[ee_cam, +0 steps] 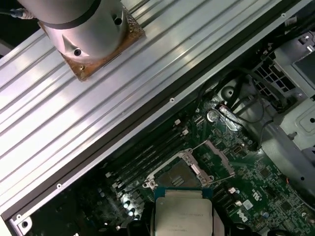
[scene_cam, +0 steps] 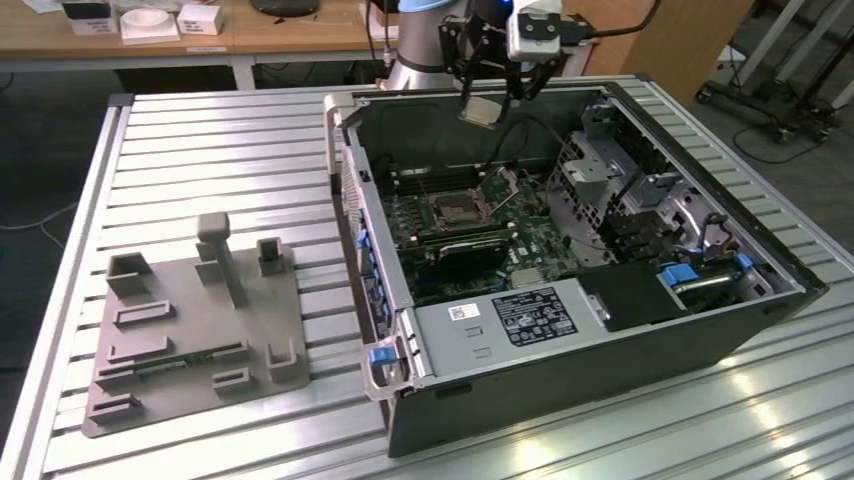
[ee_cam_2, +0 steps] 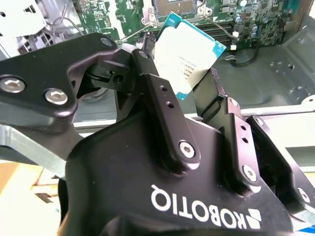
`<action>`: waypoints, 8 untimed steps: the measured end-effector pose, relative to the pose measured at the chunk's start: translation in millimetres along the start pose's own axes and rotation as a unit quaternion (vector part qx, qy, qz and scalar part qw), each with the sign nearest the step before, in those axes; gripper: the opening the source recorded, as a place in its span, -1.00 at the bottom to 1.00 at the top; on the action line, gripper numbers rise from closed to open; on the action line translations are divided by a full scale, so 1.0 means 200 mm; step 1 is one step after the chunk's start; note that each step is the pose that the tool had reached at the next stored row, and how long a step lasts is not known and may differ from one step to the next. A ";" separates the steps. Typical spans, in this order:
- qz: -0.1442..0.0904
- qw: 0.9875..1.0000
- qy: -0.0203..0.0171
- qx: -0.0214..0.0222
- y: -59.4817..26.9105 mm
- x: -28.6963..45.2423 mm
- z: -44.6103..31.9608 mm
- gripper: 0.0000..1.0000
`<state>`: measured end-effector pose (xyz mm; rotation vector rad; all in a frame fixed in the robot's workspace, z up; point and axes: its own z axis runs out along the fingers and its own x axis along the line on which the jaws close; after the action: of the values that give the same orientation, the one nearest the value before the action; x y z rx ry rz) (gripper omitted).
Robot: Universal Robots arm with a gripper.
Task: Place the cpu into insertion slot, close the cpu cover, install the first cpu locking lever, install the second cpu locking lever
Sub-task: 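Place the cpu into insertion slot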
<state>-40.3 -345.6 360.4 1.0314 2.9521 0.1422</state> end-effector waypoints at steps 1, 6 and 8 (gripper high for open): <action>0.005 1.000 0.000 0.000 0.000 0.000 0.000 0.09; 0.030 1.000 -0.003 -0.001 -0.002 0.003 0.001 0.09; 0.040 0.999 -0.004 -0.001 -0.003 0.003 0.002 0.09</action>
<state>-41.2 -345.6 360.0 1.1465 2.9056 0.1412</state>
